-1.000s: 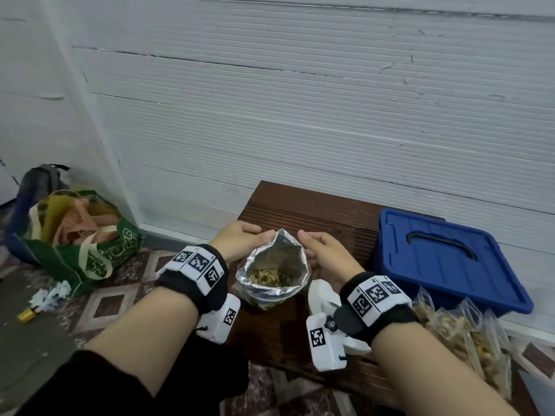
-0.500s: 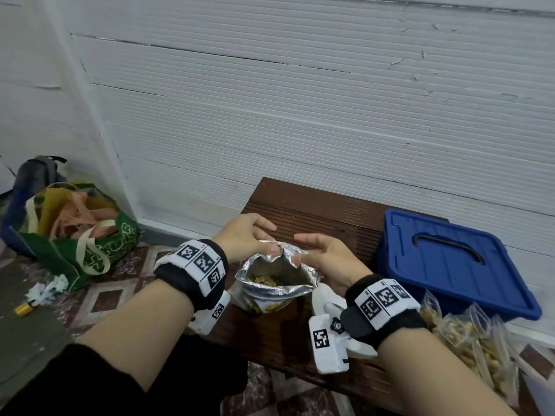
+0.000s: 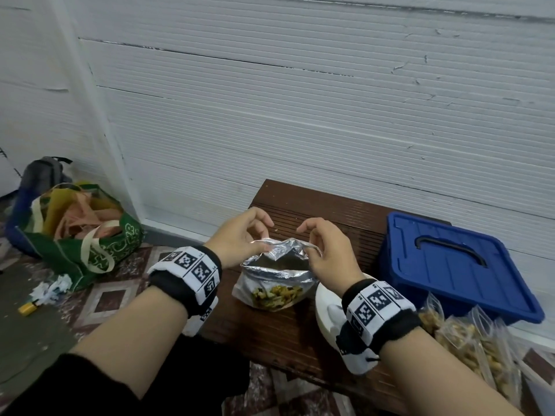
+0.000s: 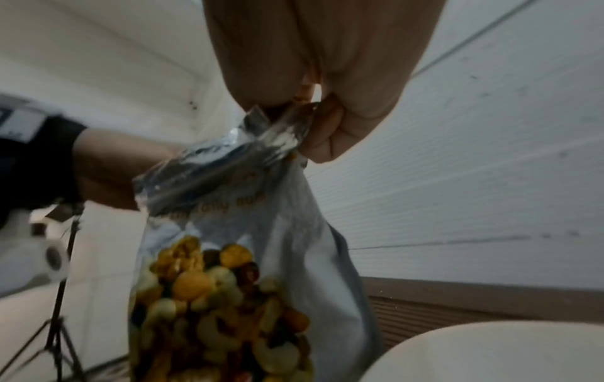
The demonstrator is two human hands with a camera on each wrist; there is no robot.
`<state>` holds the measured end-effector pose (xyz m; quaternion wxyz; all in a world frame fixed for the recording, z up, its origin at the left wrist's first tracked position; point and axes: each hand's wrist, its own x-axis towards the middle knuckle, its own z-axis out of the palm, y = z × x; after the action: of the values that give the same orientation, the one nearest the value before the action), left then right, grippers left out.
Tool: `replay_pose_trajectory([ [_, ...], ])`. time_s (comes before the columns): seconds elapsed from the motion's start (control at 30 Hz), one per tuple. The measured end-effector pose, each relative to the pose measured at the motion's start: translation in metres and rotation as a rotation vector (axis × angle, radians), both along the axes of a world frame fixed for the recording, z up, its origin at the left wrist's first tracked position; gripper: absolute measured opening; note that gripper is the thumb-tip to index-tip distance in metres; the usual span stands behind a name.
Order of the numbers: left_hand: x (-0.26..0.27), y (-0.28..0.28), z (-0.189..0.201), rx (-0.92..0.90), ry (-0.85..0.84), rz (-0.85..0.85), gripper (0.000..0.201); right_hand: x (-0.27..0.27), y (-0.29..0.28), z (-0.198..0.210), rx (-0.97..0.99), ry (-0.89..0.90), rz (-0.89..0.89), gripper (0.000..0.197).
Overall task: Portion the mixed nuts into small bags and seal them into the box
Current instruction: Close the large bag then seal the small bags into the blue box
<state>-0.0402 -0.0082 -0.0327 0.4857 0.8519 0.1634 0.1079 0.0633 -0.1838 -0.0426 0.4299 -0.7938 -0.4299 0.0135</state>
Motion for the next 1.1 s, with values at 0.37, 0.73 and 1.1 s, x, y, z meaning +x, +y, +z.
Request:
replay_pose_trajectory([
  [0.37,-0.023,0.024,0.006,-0.364,0.343,0.02,0.042,0.015,-0.021,0.006,0.174,1.075,-0.001,0.059],
  [0.73,-0.022,0.007,0.011,-0.344,0.108,0.118,0.043,0.005,-0.016,0.004,0.195,0.725,-0.049,0.042],
  [1.1,-0.025,0.007,0.011,-0.294,0.046,0.151,0.044,-0.004,-0.009,0.006,0.339,0.88,-0.015,0.045],
])
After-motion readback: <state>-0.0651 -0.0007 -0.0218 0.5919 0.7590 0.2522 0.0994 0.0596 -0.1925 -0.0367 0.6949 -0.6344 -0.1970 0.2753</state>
